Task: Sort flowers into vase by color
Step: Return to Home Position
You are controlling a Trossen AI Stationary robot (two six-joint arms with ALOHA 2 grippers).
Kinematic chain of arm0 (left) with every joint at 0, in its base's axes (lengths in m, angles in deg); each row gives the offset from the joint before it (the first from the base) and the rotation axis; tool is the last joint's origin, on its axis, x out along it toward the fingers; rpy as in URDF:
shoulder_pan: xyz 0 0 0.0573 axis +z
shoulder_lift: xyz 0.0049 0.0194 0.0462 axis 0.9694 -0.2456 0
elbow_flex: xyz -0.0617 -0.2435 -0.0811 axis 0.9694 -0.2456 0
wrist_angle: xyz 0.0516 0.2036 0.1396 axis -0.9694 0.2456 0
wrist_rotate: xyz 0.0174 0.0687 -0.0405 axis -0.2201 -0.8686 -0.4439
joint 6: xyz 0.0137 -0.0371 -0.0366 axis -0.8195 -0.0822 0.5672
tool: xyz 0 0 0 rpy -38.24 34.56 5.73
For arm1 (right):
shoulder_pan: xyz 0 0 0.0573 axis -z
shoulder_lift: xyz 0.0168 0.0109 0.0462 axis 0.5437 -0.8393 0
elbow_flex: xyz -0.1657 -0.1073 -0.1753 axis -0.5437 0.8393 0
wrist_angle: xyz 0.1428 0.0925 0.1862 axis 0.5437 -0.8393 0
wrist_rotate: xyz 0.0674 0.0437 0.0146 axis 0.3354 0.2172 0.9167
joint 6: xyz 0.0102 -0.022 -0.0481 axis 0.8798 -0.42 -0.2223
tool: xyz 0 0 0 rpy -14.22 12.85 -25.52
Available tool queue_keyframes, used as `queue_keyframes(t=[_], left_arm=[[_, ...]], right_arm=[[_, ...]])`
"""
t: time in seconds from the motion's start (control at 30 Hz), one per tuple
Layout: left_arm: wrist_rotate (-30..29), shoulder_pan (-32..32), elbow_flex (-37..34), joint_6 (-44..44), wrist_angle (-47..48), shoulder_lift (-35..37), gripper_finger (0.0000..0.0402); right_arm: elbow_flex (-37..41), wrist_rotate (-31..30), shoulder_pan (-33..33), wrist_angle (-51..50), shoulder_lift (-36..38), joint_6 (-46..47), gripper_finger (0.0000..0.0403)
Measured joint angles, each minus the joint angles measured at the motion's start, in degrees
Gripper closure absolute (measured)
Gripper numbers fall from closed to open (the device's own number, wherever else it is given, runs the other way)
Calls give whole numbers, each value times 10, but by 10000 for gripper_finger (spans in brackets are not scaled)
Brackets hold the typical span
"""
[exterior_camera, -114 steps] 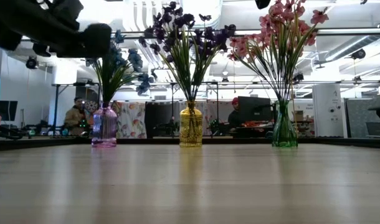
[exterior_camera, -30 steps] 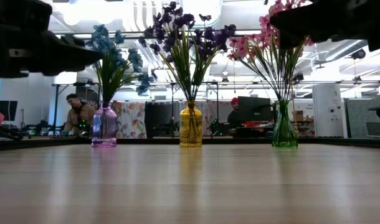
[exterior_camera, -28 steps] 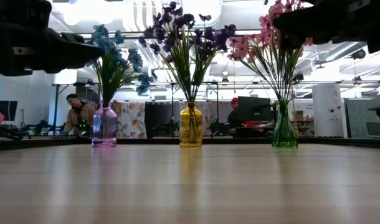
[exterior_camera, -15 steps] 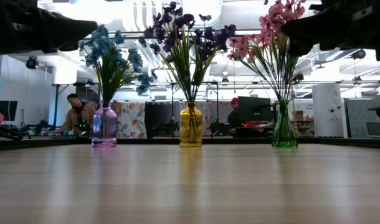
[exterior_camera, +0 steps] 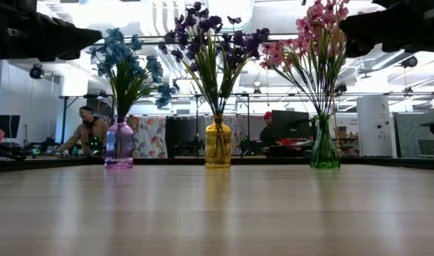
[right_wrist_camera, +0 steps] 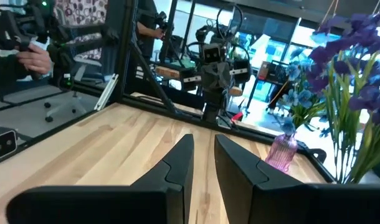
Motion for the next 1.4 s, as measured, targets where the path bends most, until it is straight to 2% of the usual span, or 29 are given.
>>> queue_keyframes(t=[0.33, 0.57, 0.67, 0.8, 0.87, 1.13, 1.4], left_arm=[[-23, 0, 0, 27, 191, 200, 401], [-27, 0, 14, 22, 181, 203, 401], [-92, 0, 17, 40, 185, 199, 401], [-201, 0, 17, 97, 185, 197, 401], [-229, 0, 17, 112, 187, 197, 401], [-237, 0, 17, 118, 188, 196, 401], [-237, 0, 16, 118, 188, 194, 401]], right_arm=[[60, 0, 0, -22, 121, -19, 346], [81, -2, 0, -54, 227, 0, 346], [81, -16, 0, -56, 223, -15, 346], [81, -87, 0, -47, 204, -3, 346], [81, -106, 0, -52, 197, 13, 346], [81, -106, 0, -53, 173, 56, 346], [81, -106, 0, -52, 169, 58, 346]])
